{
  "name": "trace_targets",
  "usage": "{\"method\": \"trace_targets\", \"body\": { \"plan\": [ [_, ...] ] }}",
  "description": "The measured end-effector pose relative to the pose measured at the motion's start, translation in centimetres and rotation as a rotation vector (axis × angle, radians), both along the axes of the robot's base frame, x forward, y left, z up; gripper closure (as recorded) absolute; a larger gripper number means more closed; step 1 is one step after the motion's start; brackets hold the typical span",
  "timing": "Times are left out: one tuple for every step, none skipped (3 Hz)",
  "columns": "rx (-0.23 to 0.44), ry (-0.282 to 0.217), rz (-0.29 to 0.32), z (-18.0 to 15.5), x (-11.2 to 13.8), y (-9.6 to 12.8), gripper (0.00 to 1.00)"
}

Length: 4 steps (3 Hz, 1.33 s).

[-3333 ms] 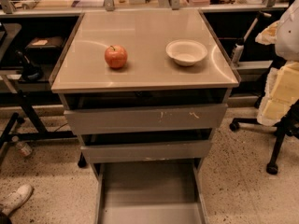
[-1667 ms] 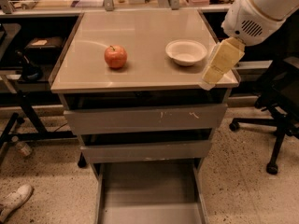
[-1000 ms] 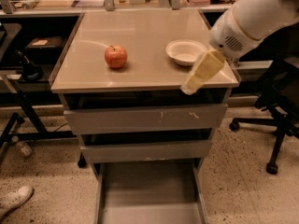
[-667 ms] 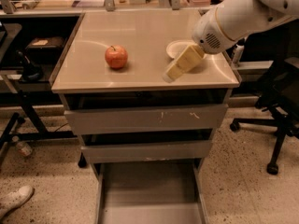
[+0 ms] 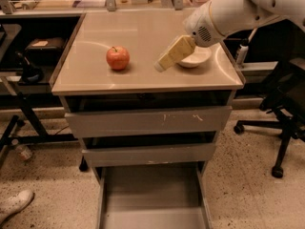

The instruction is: Place apple into bottom drawer

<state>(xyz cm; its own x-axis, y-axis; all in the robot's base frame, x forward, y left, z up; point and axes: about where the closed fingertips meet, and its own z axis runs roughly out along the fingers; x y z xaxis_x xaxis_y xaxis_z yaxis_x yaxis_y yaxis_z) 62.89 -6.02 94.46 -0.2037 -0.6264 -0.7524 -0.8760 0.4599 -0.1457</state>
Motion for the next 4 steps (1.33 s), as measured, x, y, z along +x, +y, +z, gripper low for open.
{"method": "trace_targets", "body": {
  "plan": [
    [-0.025, -0.017, 0.019, -1.3, 0.7, 1.0, 0.0],
    [0.007, -0.028, 0.041, -3.5, 3.5, 4.1, 0.0],
    [0.027, -0.022, 0.062, -5.5, 6.2, 6.8, 0.0],
    [0.04, 0.005, 0.074, -7.5, 8.2, 8.8, 0.0]
  ]
}}
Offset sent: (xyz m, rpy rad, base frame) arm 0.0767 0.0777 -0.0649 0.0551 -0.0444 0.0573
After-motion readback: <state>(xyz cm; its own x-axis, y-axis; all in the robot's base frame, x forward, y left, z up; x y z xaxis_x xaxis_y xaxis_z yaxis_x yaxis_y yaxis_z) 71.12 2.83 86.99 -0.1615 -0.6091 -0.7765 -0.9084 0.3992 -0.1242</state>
